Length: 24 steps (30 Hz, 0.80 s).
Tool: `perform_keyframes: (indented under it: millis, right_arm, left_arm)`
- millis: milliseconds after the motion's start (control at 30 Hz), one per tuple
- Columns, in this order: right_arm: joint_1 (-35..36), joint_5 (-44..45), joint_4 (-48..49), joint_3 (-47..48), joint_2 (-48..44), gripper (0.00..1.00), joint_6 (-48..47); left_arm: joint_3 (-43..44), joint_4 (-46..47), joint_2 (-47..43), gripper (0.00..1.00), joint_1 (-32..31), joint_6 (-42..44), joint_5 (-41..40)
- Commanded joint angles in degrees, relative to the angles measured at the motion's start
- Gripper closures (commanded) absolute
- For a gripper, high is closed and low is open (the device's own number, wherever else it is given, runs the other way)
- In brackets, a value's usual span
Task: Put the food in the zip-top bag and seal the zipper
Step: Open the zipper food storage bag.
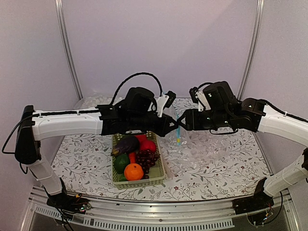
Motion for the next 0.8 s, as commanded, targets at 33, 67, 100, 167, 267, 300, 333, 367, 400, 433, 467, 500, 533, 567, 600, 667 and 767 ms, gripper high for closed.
perform_keyframes:
  millis: [33,67,100,167,267,300,333,367,400,433,467,500,533,567,600,667,767]
  right_arm:
    - [0.9,1.2,-0.5,1.9,1.4,0.49,-0.8]
    - [0.9,1.2,-0.5,1.9,1.4,0.50,-0.8]
    - [0.9,1.3,-0.5,1.9,1.5,0.52,-0.8]
    - [0.9,1.4,-0.5,1.9,1.6,0.54,-0.9]
    - [0.9,0.8,-0.3,2.1,2.0,0.61,-1.1]
    - [0.9,0.4,-0.1,2.1,2.1,0.63,-1.1]
    - [0.9,-0.2,0.2,2.1,2.3,0.65,-1.2]
    - [0.9,-1.0,0.5,2.1,2.5,0.66,-1.2]
    - [0.9,-1.6,0.9,2.0,2.6,0.68,-1.3]
    - [0.9,-2.3,1.2,1.8,2.7,0.70,-1.2]
    - [0.9,-2.9,1.8,1.6,2.7,0.72,-1.1]
    - [1.0,-3.7,2.4,1.3,2.6,0.74,-1.1]
    - [0.9,-4.5,2.9,1.1,2.7,0.76,-1.2]
    - [0.9,-5.0,3.3,0.9,2.6,0.79,-1.1]
    - [0.9,-6.0,3.7,0.7,2.6,0.82,-1.1]
    - [0.8,-8.1,4.4,0.4,2.5,0.88,-1.0]
    - [0.6,-8.9,4.9,-0.1,2.4,0.97,-0.8]
  left_arm:
    - [0.0,0.7,0.7,1.00,0.2,0.1,1.4]
    - [0.0,0.8,0.7,1.00,0.2,0.2,1.6]
    - [0.0,0.8,0.7,1.00,0.2,0.2,1.7]
    - [0.0,1.0,0.7,1.00,0.2,0.3,2.3]
    - [0.0,1.4,0.5,1.00,0.2,1.0,3.5]
    - [-0.1,1.6,0.4,1.00,0.2,1.3,4.0]
    - [-0.2,1.7,0.3,1.00,0.1,1.7,4.5]
    - [-0.3,1.8,0.1,1.00,0.1,2.1,5.0]
    - [-0.4,2.0,-0.1,1.00,0.1,2.5,5.6]
    - [-0.6,2.1,-0.3,1.00,0.1,2.9,6.2]
    - [-0.8,2.3,-0.5,1.00,0.1,3.4,6.7]
    - [-1.1,2.6,-0.9,1.00,0.1,3.8,7.4]
    - [-1.5,2.9,-1.2,1.00,0.1,4.2,8.0]
    - [-1.8,3.0,-1.5,1.00,0.1,4.5,8.4]
    - [-2.1,3.1,-1.8,1.00,0.0,4.9,8.7]
    - [-2.7,3.2,-2.3,1.00,0.0,5.3,9.2]
    - [-3.9,3.8,-3.4,1.00,0.0,5.7,9.6]
